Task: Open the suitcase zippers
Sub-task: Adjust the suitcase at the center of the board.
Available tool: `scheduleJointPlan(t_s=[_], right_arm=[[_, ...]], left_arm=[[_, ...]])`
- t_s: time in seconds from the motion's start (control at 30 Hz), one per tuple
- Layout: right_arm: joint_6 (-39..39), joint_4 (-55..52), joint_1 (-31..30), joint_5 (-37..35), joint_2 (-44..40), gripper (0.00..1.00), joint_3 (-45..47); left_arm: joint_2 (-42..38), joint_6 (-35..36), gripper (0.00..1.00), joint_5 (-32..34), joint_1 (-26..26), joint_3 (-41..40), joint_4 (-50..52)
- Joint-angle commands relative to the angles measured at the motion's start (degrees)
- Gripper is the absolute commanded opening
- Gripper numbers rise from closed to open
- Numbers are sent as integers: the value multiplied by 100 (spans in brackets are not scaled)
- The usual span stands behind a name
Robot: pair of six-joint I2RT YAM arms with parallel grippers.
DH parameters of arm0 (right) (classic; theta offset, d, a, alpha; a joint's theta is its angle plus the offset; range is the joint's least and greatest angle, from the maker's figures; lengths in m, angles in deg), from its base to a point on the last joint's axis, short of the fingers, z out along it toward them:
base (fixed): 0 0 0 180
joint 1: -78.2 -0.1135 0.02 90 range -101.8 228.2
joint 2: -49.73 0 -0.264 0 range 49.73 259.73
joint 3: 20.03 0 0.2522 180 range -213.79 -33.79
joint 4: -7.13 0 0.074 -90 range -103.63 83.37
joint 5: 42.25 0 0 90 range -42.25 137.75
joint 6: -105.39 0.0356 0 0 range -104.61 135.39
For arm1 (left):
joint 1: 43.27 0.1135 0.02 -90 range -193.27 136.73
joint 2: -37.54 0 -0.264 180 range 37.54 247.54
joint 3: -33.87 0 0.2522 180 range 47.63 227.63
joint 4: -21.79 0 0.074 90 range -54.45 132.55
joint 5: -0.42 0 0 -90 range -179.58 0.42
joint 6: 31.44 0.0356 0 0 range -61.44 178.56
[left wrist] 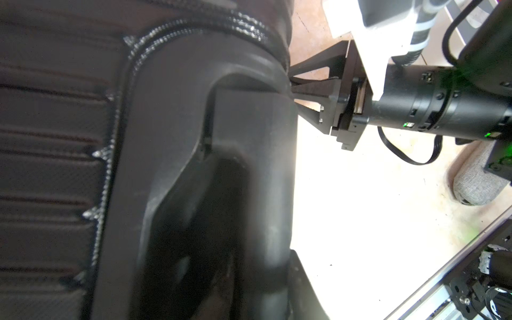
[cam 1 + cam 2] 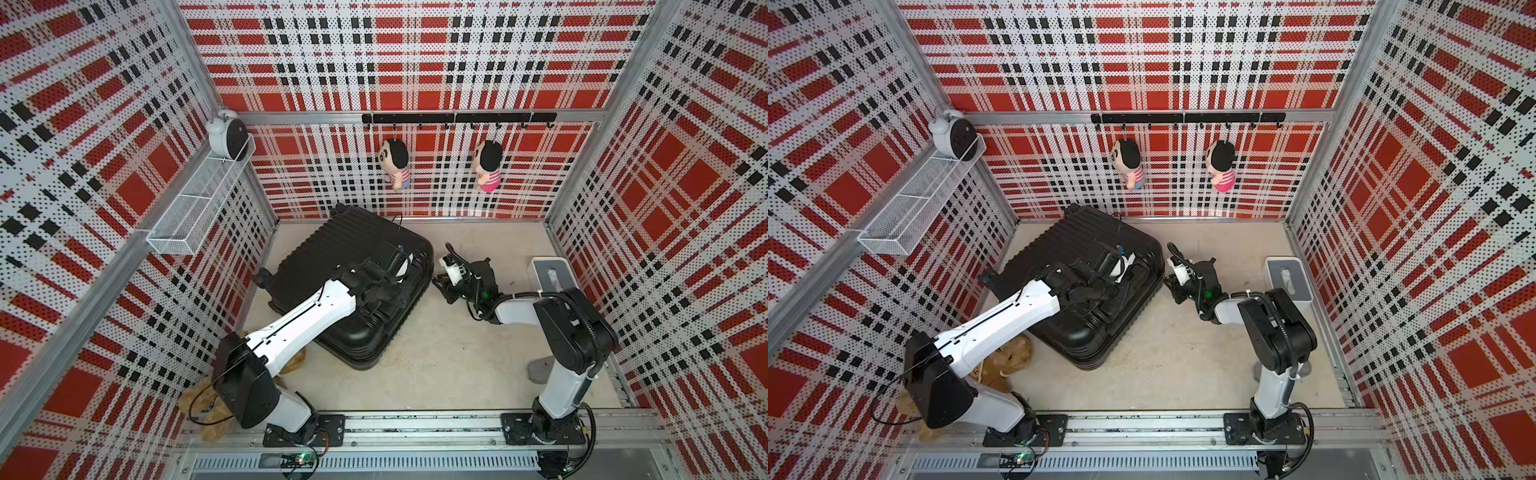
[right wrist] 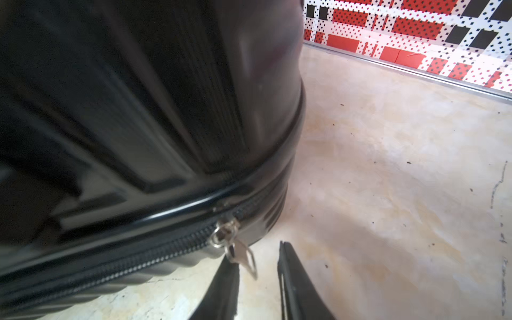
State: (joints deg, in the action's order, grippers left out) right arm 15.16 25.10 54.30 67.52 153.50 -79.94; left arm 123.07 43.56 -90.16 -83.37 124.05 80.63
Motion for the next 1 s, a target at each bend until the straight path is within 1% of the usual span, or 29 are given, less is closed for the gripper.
scheduleJointPlan(t_s=[0.0, 0.03, 0.13, 0.3, 0.33, 0.43, 0.53, 0.67, 0.7, 0.87, 0.97], right_arm=[[-53, 227, -62, -49, 157, 22, -133], [-46, 249, -76, -27, 190, 21, -156], [-60, 409, -127, -17, 231, 27, -140], [-61, 744, -176, -19, 232, 31, -28], [-56, 747, -177, 0, 240, 31, -34], [-48, 789, -185, 53, 275, 23, -28], [-57, 871, -194, 112, 258, 18, 17], [-92, 931, -204, 200, 225, 2, 68], [-107, 947, -203, 210, 215, 0, 80], [-171, 983, -212, 123, 8, 0, 276], [-92, 714, -212, -321, -293, 0, 433]], left_arm=[[-137, -406, 0, 174, 90, -118, 663], [-133, -400, 0, 181, 90, -114, 668], [-122, -391, 0, 181, 99, -105, 665], [-111, -375, 0, 172, 125, -114, 664], [-107, -372, 0, 170, 125, -119, 664], [-96, -355, 0, 170, 142, -136, 664], [-72, -338, 0, 155, 151, -131, 668], [-38, -324, 0, 150, 160, -118, 665], [-37, -319, 0, 154, 160, -106, 668], [12, -300, 0, 186, 194, -75, 650], [76, -301, 0, 200, 212, -69, 535]])
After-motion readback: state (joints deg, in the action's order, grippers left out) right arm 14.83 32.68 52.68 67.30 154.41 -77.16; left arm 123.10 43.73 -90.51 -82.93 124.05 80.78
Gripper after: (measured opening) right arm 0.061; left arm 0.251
